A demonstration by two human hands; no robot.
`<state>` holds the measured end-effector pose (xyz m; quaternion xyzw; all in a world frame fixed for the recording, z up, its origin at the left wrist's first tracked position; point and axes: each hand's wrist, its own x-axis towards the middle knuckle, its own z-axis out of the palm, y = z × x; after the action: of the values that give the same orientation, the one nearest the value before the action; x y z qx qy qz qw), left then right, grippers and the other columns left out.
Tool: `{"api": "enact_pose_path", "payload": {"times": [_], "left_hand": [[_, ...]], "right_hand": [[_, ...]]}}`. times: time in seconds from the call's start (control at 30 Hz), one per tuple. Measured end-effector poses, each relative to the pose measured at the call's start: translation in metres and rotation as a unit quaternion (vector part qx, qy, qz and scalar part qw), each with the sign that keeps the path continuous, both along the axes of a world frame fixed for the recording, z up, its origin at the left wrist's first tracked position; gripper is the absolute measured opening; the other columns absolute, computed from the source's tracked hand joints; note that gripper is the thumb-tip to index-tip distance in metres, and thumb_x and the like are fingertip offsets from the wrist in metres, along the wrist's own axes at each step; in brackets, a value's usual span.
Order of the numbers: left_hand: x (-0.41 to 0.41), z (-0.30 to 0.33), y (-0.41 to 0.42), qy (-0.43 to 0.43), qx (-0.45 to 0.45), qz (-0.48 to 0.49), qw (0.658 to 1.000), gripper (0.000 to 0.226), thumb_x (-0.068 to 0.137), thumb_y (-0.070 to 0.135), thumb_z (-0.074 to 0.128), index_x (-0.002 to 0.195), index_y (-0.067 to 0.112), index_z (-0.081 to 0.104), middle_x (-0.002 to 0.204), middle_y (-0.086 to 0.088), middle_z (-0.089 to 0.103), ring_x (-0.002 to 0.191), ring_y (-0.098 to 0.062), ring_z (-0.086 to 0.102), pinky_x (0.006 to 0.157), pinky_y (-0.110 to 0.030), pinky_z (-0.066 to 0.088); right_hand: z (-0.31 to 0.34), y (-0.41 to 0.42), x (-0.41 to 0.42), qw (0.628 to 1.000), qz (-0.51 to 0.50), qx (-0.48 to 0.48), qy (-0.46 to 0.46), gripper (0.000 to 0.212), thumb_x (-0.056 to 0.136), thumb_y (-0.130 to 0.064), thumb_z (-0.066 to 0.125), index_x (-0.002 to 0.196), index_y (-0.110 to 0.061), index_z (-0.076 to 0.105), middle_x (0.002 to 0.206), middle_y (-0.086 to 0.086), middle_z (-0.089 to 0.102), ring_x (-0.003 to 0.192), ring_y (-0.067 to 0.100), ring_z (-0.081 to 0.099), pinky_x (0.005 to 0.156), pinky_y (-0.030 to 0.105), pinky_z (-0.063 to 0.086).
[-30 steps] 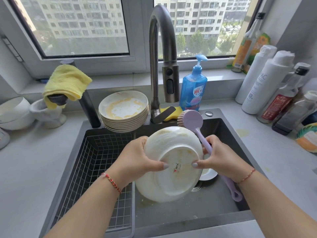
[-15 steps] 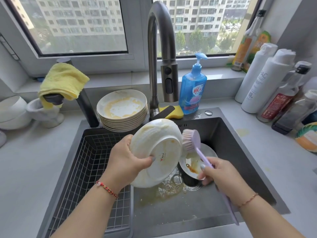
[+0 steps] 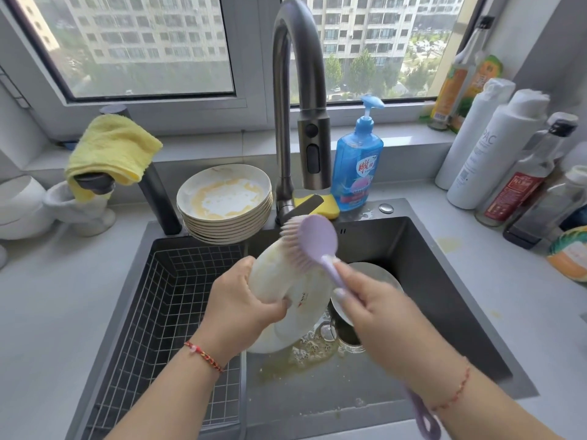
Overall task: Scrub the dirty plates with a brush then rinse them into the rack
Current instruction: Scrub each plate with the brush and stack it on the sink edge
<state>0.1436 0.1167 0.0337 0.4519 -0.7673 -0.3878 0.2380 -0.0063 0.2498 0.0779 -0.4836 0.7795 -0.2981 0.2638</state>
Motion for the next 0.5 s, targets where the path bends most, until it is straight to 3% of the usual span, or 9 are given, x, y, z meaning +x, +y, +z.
{"api": "enact_pose_path", "payload": {"times": [0.1,0.17,0.27,0.37,0.43,0.5], "left_hand": [[0.008,0.001,-0.005,0.007,-0.015,0.004,1.000,0.040,0.060,0.020,0.091,0.086,0.020,0.060,0.081,0.006,0.064,0.076,-0.006,0.061,0.057,-0.008,0.046],[0.010,0.003,-0.006,0.010,-0.014,0.003,1.000,0.041,0.060,0.020,0.091,0.088,0.020,0.061,0.082,0.006,0.064,0.077,-0.006,0.061,0.057,-0.007,0.046],[0.010,0.001,-0.008,-0.015,-0.022,-0.012,1.000,0.039,0.062,0.023,0.090,0.086,0.021,0.059,0.081,0.009,0.063,0.075,-0.004,0.059,0.056,-0.008,0.047],[0.006,-0.005,-0.007,-0.035,-0.014,-0.012,0.999,0.037,0.062,0.023,0.089,0.081,0.025,0.057,0.076,0.008,0.064,0.070,-0.004,0.060,0.054,-0.014,0.048],[0.002,-0.008,-0.006,-0.014,0.006,0.001,1.000,0.043,0.062,0.018,0.088,0.083,0.035,0.055,0.080,0.011,0.065,0.075,-0.002,0.061,0.057,-0.010,0.045],[0.001,-0.009,-0.006,-0.004,0.010,-0.004,1.000,0.044,0.061,0.018,0.089,0.082,0.036,0.054,0.081,0.011,0.065,0.075,-0.002,0.061,0.057,-0.009,0.043]], "right_hand": [[-0.016,-0.007,-0.031,0.990,-0.097,0.047,-0.087,0.041,0.100,-0.020,0.043,0.135,-0.039,0.051,0.044,-0.020,0.047,0.038,0.003,0.035,0.045,0.016,0.027],[-0.024,-0.005,-0.036,0.985,-0.098,0.074,-0.118,0.039,0.101,-0.017,0.041,0.134,-0.034,0.053,0.031,-0.015,0.032,0.031,0.004,0.026,0.042,0.018,0.023],[-0.010,-0.009,-0.021,0.991,-0.072,0.018,-0.111,0.041,0.100,-0.018,0.042,0.132,-0.042,0.051,0.037,-0.012,0.043,0.035,0.003,0.032,0.041,0.014,0.027],[0.007,-0.012,0.000,0.999,0.003,-0.003,-0.050,0.044,0.098,-0.027,0.044,0.131,-0.056,0.044,0.072,-0.009,0.067,0.048,0.002,0.045,0.048,0.015,0.035],[0.013,-0.011,0.013,0.998,0.058,0.031,0.020,0.047,0.098,-0.032,0.042,0.134,-0.060,0.034,0.077,-0.008,0.065,0.058,0.005,0.051,0.054,0.022,0.041],[0.016,-0.012,0.014,0.996,0.062,0.039,0.042,0.048,0.098,-0.032,0.041,0.135,-0.061,0.031,0.075,-0.010,0.062,0.060,0.004,0.051,0.055,0.020,0.041]]}}
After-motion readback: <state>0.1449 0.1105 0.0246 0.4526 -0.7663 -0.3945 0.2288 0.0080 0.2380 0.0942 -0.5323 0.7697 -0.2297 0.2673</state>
